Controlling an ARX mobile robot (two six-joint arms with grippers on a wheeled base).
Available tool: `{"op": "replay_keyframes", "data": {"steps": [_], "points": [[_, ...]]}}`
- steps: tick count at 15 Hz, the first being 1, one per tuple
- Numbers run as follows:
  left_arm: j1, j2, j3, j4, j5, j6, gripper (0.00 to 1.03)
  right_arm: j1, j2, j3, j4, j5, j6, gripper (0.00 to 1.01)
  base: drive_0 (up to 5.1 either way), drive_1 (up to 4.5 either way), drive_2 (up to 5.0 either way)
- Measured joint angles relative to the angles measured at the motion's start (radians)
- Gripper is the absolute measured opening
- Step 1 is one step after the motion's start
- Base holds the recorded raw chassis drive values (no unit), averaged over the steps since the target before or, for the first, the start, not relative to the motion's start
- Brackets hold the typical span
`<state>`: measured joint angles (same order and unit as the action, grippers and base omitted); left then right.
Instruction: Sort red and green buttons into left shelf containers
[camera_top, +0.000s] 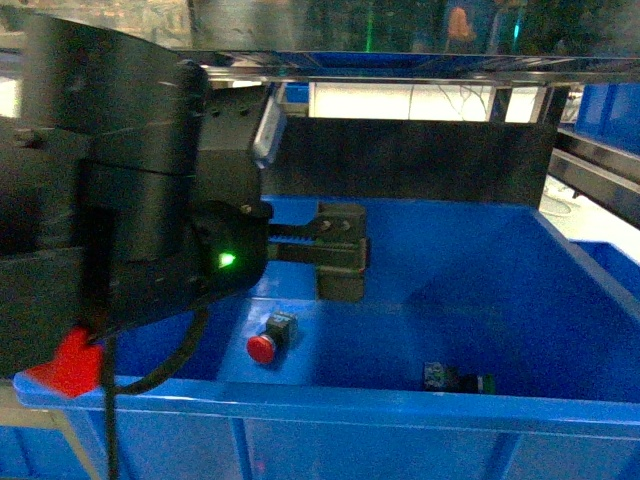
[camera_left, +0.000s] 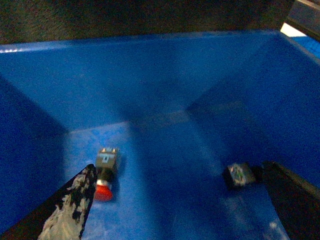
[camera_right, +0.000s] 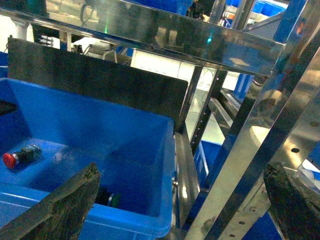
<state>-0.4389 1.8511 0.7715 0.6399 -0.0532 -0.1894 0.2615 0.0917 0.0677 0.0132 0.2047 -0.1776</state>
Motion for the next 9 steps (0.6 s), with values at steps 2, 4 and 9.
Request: {"op": "replay_keyframes", "data": {"steps": [2,4,9], "points": [[0.039,-0.158,-0.156,-0.020,0.042,0.020,0.98,0.000,0.000,0.000,0.000,0.000,0.000,0.98,0.0,0.00,0.0],[0.110,-0.462,-0.306,-0.140,0.125,0.017,0.98,0.000,0.000,0.000,0.000,0.000,0.000,0.98,0.0,0.00,0.0],[0.291,-1.165,-0.411,-0.465,0.181,-0.021,0.98,0.000,0.000,0.000,0.000,0.000,0.000,0.98,0.0,0.00,0.0]]}}
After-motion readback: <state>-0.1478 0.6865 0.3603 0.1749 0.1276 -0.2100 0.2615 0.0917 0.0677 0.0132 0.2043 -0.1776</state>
